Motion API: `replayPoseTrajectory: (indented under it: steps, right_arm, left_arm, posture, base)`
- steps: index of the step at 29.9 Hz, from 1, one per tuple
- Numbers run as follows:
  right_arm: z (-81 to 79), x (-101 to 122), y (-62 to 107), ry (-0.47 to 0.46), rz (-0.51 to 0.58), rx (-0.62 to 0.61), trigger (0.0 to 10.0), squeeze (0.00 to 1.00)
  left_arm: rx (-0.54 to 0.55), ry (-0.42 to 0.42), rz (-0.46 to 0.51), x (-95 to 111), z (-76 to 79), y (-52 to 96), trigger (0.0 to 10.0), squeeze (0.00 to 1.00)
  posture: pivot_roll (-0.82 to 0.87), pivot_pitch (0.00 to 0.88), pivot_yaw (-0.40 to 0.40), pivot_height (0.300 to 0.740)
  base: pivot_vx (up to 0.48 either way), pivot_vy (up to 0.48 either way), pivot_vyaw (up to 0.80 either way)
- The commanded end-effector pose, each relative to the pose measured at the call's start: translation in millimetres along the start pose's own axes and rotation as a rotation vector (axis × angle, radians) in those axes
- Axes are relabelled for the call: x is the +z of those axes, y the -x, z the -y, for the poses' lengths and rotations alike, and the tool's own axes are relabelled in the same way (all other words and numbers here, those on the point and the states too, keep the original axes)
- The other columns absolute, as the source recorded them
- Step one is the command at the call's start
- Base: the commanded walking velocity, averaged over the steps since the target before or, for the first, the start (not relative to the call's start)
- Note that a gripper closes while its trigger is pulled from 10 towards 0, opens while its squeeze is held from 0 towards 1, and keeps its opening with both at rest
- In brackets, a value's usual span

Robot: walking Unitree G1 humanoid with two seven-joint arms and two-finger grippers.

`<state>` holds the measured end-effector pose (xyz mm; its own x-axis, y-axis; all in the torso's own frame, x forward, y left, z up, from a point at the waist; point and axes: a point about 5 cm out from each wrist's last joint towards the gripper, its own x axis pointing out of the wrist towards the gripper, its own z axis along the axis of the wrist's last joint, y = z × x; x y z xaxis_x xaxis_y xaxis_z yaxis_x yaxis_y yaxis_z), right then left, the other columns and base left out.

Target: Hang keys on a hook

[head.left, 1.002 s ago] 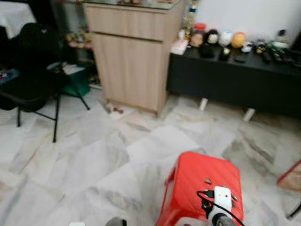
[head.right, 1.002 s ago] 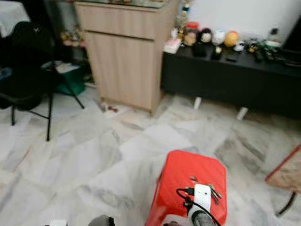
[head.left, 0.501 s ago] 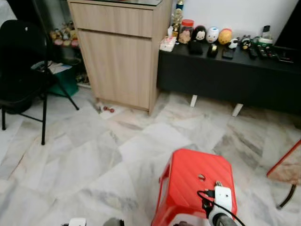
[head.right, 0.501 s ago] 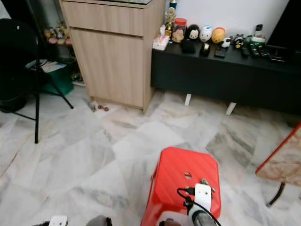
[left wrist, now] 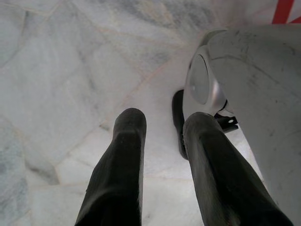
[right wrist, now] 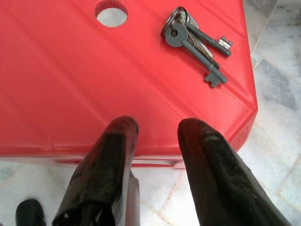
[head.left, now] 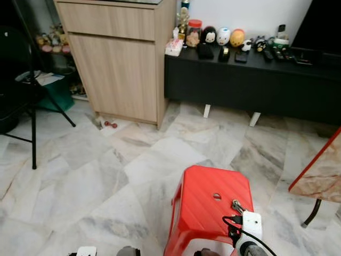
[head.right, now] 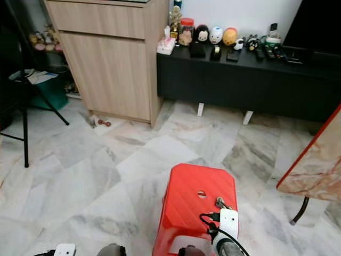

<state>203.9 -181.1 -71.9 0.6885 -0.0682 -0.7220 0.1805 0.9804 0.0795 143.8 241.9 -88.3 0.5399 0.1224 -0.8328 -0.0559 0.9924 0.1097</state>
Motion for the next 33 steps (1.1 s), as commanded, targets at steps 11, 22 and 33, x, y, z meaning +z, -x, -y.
replayPoseTrajectory:
  steps: [11,22,33]
  right_arm:
    - [3.1,2,-0.1,-0.005,0.01,-0.015,10.0,0.0]
    - [4.3,2,0.1,-0.005,0.008,-0.017,10.0,0.0]
    - [7.0,2,0.4,-0.006,0.01,-0.029,10.0,0.0]
  left_arm:
    - [-0.002,-0.003,-0.004,2,2.2,-1.0,10.0,0.0]
    - [-0.003,0.004,-0.001,0,-3.4,0.5,10.0,0.0]
    - [0.006,0.011,0.002,-3,-17.0,3.7,10.0,0.0]
  posture:
    - [0.09,0.034,-0.073,0.65]
    - [0.09,0.038,-0.075,0.65]
    - [0.09,0.046,-0.075,0.65]
  base:
    - [0.241,0.0,0.0]
    - [0.049,0.0,0.0]
    - [0.022,0.0,0.0]
